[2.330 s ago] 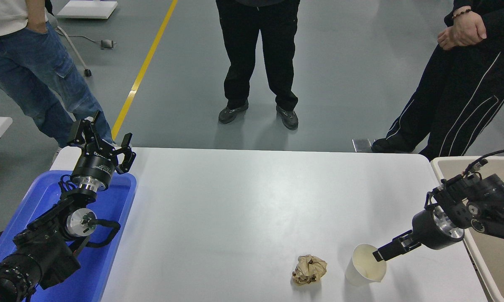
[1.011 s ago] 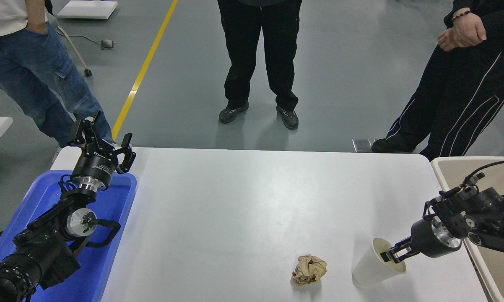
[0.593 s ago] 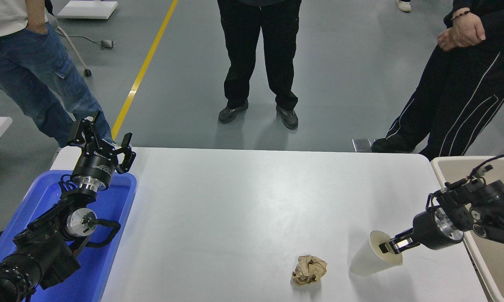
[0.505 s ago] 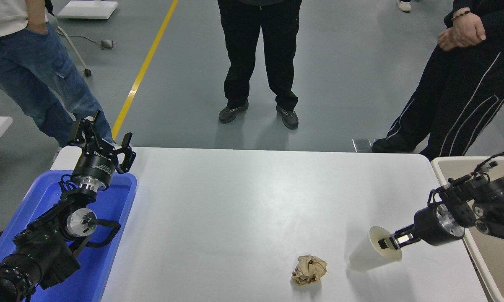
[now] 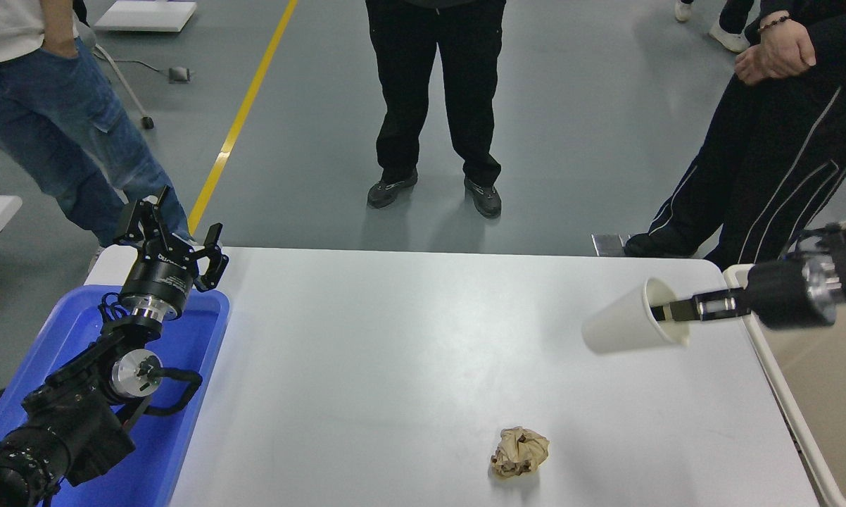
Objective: Dispose of the paper cup in the dustbin
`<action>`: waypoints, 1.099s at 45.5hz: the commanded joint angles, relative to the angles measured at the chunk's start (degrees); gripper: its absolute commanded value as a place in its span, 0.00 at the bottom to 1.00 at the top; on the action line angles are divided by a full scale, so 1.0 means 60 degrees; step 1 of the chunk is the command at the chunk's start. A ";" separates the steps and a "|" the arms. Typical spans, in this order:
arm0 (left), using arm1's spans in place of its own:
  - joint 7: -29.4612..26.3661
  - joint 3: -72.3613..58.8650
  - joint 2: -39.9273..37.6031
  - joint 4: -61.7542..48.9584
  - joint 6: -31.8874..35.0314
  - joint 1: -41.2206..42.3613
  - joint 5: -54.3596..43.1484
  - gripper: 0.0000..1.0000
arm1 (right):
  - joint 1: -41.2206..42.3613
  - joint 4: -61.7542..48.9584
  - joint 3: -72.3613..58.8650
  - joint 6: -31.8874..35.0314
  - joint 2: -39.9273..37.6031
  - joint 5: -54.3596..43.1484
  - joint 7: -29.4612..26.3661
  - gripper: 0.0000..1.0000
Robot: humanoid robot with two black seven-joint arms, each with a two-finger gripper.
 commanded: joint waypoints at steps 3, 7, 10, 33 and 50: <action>0.0000 0.0000 0.0000 0.0000 0.0000 -0.0001 -0.0003 1.00 | 0.0446 0.0018 0.1519 0.0932 -0.1028 0.0635 0.0094 0.00; 0.0000 0.0000 0.0000 0.0000 0.0000 -0.0001 0.0012 1.00 | 0.0388 0.0003 0.1519 0.0932 -0.1042 0.0635 0.0094 0.00; 0.0000 0.0000 0.0000 0.0000 0.0000 -0.0001 -0.0003 1.00 | 0.0329 -0.0055 0.1519 0.0932 -0.1042 0.0635 0.0094 0.00; 0.0000 0.0014 0.0000 0.0000 0.0000 -0.0001 0.0012 1.00 | -0.1881 -0.7170 0.1358 0.0829 0.0626 0.2773 0.0065 0.00; 0.0000 0.0000 0.0000 0.0000 0.0000 -0.0001 -0.0003 1.00 | -0.4431 -1.2915 0.1387 0.0785 0.2795 0.3799 -0.0227 0.00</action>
